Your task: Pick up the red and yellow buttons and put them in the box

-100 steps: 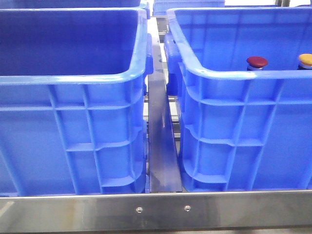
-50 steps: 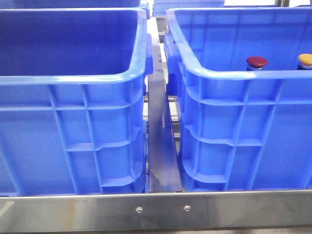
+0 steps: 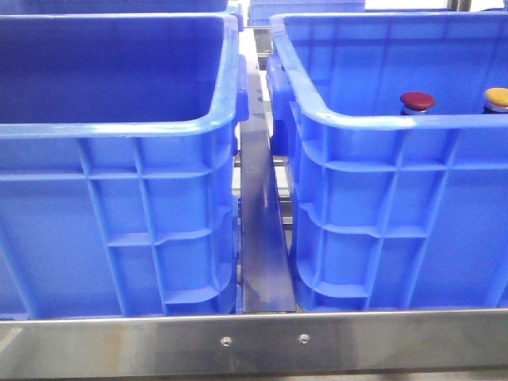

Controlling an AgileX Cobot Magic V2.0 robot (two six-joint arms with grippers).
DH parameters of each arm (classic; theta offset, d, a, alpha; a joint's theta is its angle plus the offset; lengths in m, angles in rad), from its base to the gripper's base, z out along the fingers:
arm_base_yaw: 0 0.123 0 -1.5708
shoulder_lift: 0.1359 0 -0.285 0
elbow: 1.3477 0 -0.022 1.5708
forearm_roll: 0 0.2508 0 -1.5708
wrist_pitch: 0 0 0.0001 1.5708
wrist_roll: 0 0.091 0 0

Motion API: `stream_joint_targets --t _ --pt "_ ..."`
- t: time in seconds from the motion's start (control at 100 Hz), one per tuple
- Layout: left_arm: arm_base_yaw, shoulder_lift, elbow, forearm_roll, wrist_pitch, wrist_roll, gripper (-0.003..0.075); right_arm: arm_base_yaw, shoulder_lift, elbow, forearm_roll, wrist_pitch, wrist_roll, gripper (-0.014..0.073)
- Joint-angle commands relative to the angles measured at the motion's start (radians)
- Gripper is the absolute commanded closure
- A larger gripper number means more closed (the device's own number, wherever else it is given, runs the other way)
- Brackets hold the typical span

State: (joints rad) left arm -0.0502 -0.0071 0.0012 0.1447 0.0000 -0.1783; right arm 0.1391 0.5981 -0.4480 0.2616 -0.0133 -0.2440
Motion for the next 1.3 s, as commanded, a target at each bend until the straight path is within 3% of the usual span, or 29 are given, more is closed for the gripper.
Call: stream_joint_targets --t 0.0,0.16,0.44,0.67,1.06,1.29 --pt "0.005 -0.030 0.044 -0.009 -0.085 0.001 0.0739 0.032 -0.015 0.011 -0.070 -0.172 0.056 0.0699" --pt "0.005 -0.030 0.044 -0.009 -0.085 0.001 0.0739 0.045 -0.135 0.142 -0.119 -0.259 0.125 0.0699" --pt "0.005 -0.030 0.044 -0.009 -0.085 0.001 0.0739 0.045 -0.438 0.342 -0.271 -0.257 0.199 0.0699" --pt "0.005 -0.030 0.044 -0.009 -0.085 0.001 0.0739 0.018 -0.635 0.430 -0.275 -0.192 0.244 0.0699" --pt "0.005 -0.030 0.044 -0.009 -0.085 0.001 0.0739 -0.120 -0.634 0.464 -0.275 -0.175 0.306 0.0699" --pt "0.005 -0.030 0.044 -0.009 -0.085 0.001 0.0739 -0.133 -0.634 0.464 -0.275 -0.183 0.306 0.0699"
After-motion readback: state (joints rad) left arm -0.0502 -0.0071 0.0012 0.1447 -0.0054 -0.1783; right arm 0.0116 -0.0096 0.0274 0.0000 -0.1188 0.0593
